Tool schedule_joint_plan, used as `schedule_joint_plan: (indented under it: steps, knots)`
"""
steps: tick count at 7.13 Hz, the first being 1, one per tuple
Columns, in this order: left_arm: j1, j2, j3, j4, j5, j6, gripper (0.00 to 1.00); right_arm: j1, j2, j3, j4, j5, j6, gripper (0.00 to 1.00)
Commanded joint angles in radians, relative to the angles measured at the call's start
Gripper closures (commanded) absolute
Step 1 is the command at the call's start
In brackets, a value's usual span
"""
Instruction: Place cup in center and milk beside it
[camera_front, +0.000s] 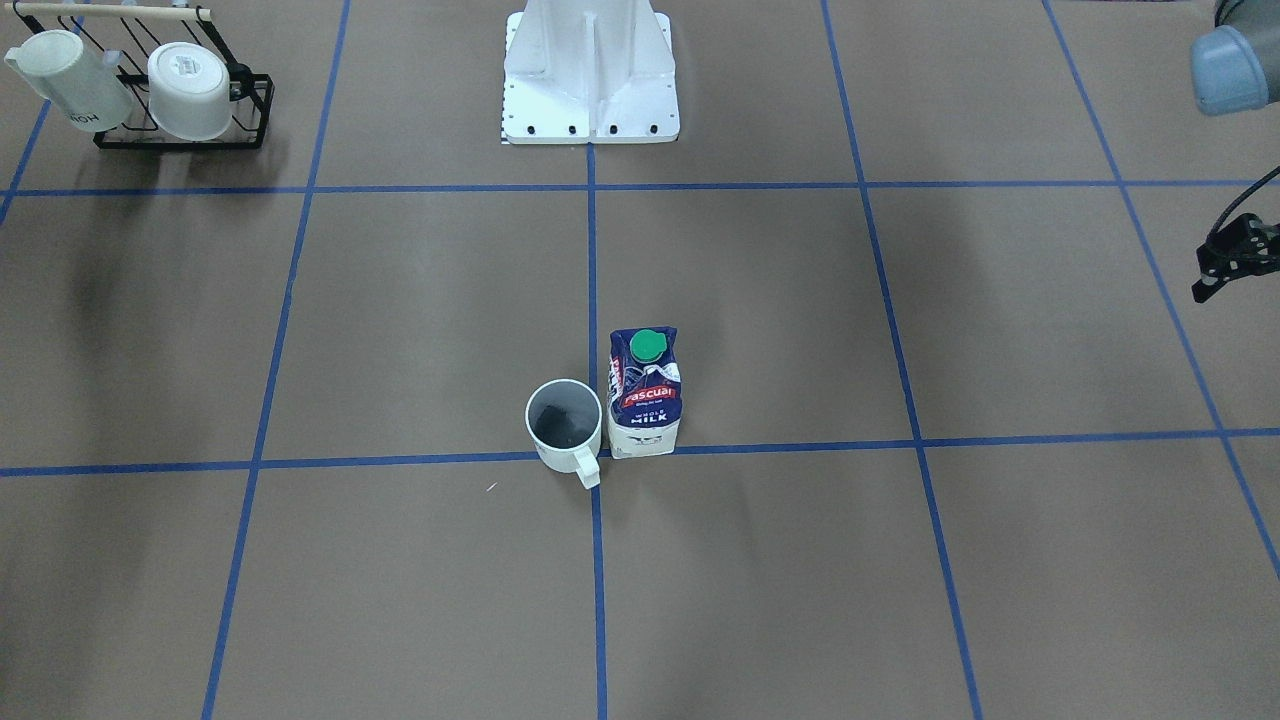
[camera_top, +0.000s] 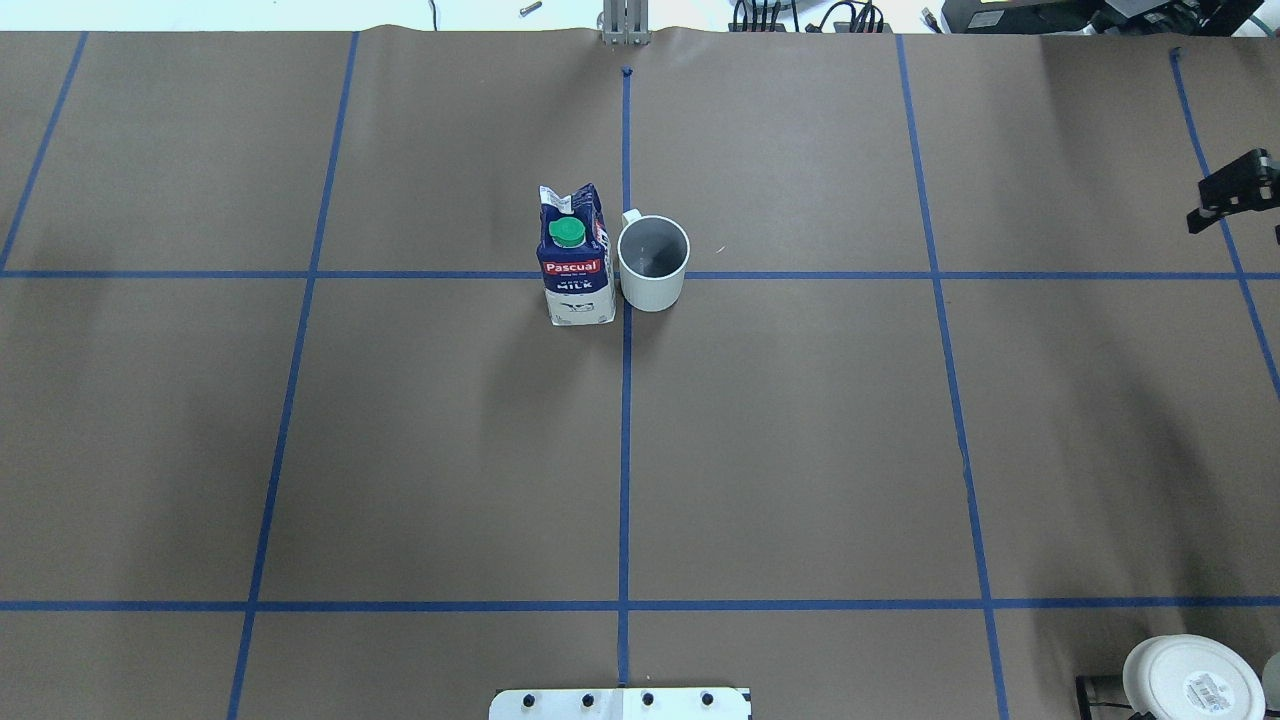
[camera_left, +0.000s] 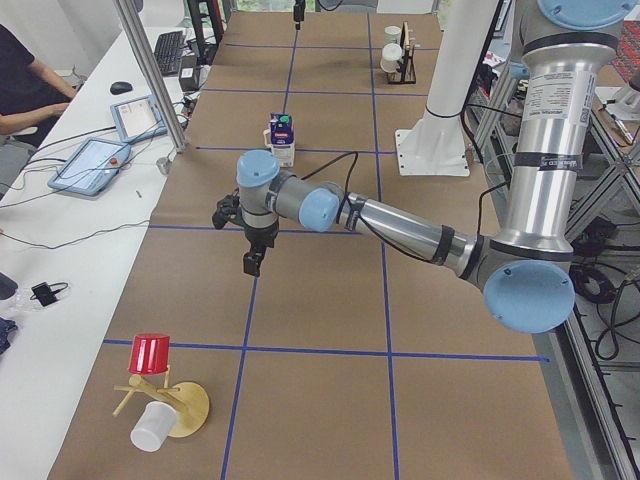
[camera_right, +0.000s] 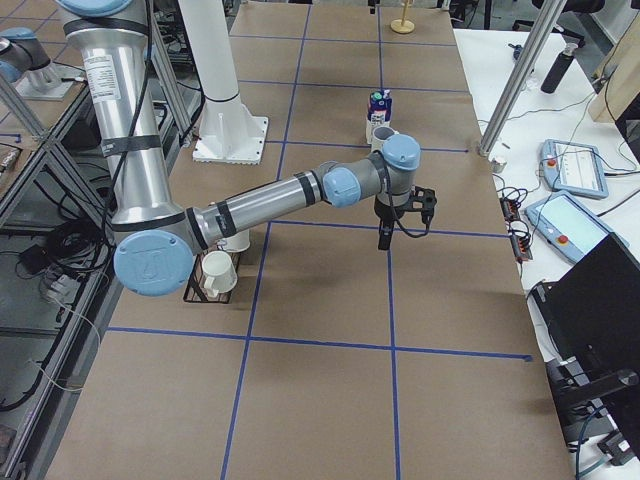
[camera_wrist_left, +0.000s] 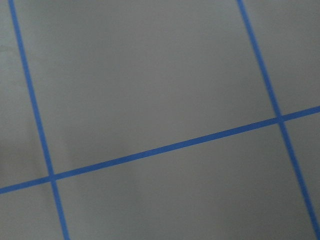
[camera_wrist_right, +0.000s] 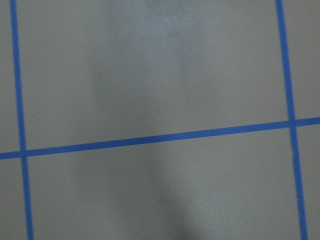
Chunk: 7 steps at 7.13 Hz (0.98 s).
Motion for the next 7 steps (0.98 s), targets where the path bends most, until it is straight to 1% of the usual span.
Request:
schedule_joint_plan:
  steps: [1,2,3,4,5,7]
  knots:
    - [-0.089,0.030,0.128,-0.068,-0.006,0.036,0.01,0.083,-0.114,-0.011,0.004,0.000,-0.133,0.00]
    - [-0.132,0.031,0.136,-0.053,-0.006,0.036,0.01,0.106,-0.141,-0.024,0.006,0.003,-0.142,0.00]
    - [-0.157,0.059,0.140,-0.051,-0.007,0.037,0.01,0.144,-0.158,-0.047,0.006,0.005,-0.155,0.00]
    - [-0.180,0.062,0.161,-0.041,-0.039,0.051,0.01,0.187,-0.167,-0.049,-0.003,0.008,-0.197,0.00]
    - [-0.203,0.063,0.179,-0.009,-0.068,0.100,0.01,0.203,-0.193,-0.050,0.000,0.005,-0.214,0.00]
    - [-0.203,0.066,0.184,0.025,-0.067,0.109,0.01,0.228,-0.216,-0.050,0.003,0.012,-0.271,0.00]
